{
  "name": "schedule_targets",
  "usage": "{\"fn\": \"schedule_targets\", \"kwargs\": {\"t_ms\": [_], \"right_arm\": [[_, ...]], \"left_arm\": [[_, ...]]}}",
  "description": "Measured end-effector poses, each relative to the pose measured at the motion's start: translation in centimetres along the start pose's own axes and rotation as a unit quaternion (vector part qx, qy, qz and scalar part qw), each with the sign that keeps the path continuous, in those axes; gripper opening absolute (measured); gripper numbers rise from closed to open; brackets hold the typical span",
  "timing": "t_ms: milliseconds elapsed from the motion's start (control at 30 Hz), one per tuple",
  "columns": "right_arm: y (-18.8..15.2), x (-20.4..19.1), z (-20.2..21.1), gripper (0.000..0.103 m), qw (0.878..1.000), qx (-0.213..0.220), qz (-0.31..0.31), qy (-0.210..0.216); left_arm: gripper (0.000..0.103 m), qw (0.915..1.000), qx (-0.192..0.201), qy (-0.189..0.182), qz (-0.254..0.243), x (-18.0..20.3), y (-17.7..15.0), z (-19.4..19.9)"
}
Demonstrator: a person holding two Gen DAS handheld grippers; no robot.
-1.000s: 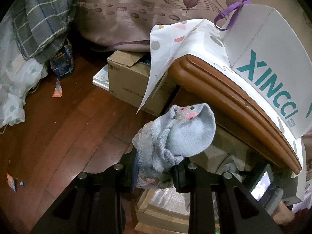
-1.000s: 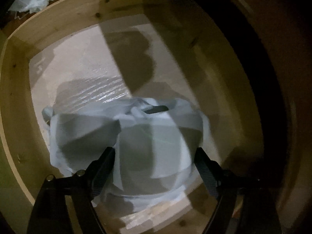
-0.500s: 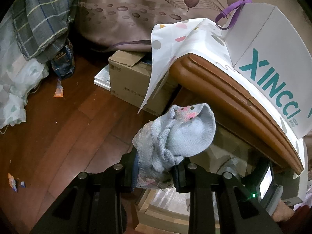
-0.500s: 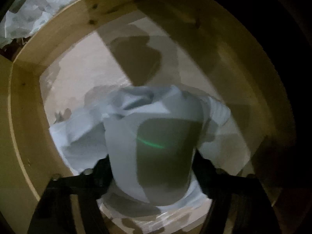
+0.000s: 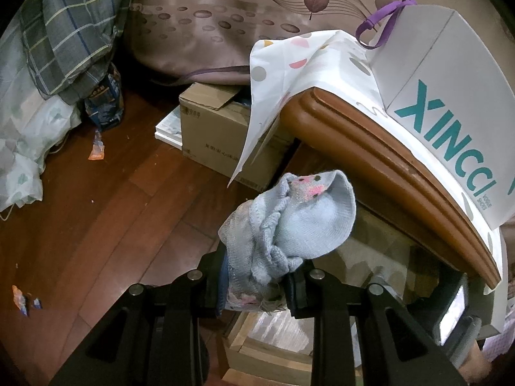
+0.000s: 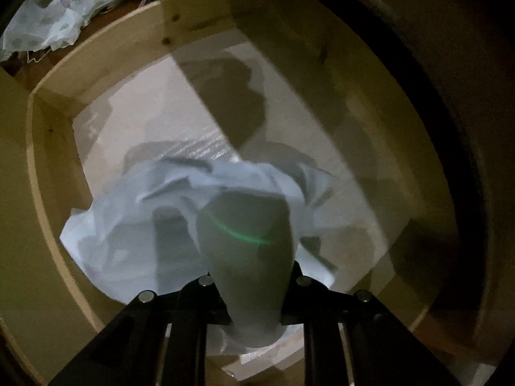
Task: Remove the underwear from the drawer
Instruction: 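Lift the white cloth and carry it to the shoe box with the right tool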
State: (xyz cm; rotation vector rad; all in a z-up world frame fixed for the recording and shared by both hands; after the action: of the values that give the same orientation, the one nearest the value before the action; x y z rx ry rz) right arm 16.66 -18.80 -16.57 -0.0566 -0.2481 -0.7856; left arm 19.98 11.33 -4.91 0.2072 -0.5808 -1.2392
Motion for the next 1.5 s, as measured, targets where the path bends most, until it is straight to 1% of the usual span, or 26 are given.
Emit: {"fn": "schedule_targets", "kwargs": {"t_ms": [33,67,100,200,300,367,500,633,800,900,967,1100,1333,1467,1500], "right_arm": [[0.1,0.0,0.5,0.016,1.000,0.003,-0.005,-0.003],[1.1,-1.2,0.0,0.016,1.000,0.006,-0.010,-0.011],[1.4,-1.0,0.4,0.016,1.000,0.010,-0.018,-0.017],[1.1,-0.7,2.0,0.016,0.998,0.029,-0.046,-0.034],[1.2,-0.6,3.8,0.016,0.996,0.051,-0.069,-0.040],[1.4,-2.2,3.7,0.016,0.994,0.061,-0.081,-0.040],[2.0,-2.8,6.3,0.016,0.991,0.080,-0.096,-0.039],[1.6,-3.0,7.9,0.016,0.988,0.108,-0.110,-0.032],[1.3,-3.6,11.8,0.016,0.981,0.142,-0.126,-0.025],[0.4,-4.8,15.4,0.016,0.978,0.159,-0.135,-0.026],[0.0,-5.0,16.7,0.016,0.975,0.168,-0.143,-0.026],[-1.1,-5.0,20.7,0.016,0.968,0.192,-0.158,-0.034],[-2.9,-4.0,28.2,0.016,0.948,0.245,-0.194,-0.056],[-3.3,-2.4,32.0,0.016,0.936,0.270,-0.208,-0.090],[-3.4,-1.7,32.9,0.016,0.931,0.277,-0.216,-0.100]], "left_arm": [[0.025,1.0000,0.000,0.000,-0.001,0.0,0.0,0.0],[0.025,1.0000,0.000,0.000,0.001,-0.1,0.0,0.0],[0.025,1.0000,0.001,-0.001,0.002,-0.2,0.0,0.1],[0.025,1.0000,0.001,-0.001,0.006,-0.4,0.0,0.2],[0.025,1.0000,0.002,0.000,0.006,-0.5,0.0,0.3],[0.025,1.0000,0.002,-0.001,0.005,-0.5,0.1,0.3],[0.025,1.0000,0.005,0.002,0.006,-0.7,0.0,0.4],[0.025,0.9999,0.006,0.006,0.006,-0.7,0.0,0.4],[0.025,0.9999,0.008,0.006,0.007,-0.7,0.0,0.5],[0.025,0.9999,0.011,0.005,0.005,-0.6,0.0,0.6],[0.025,0.9999,0.011,0.005,0.000,-0.5,-0.1,0.6],[0.025,0.9998,0.016,0.008,-0.010,-0.2,-0.2,0.7],[0.025,0.9991,0.028,0.017,-0.027,0.4,-0.5,1.0],[0.025,0.9985,0.037,0.025,-0.032,0.4,-0.6,1.3],[0.025,0.9985,0.038,0.024,-0.032,0.4,-0.6,1.4]]}}
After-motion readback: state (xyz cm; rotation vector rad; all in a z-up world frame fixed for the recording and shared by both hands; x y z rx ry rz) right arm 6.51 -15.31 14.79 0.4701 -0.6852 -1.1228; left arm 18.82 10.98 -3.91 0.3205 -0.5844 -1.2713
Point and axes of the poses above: each gripper's, at about its wrist camera, not at the fingertips, and z roughly against the way its jaws point, x to its right, y to its top, the point moved 2 cm from there along -z, roughly the way its jaws point, and after that the axes turned 9 degrees about z, right-handed, at the moved point
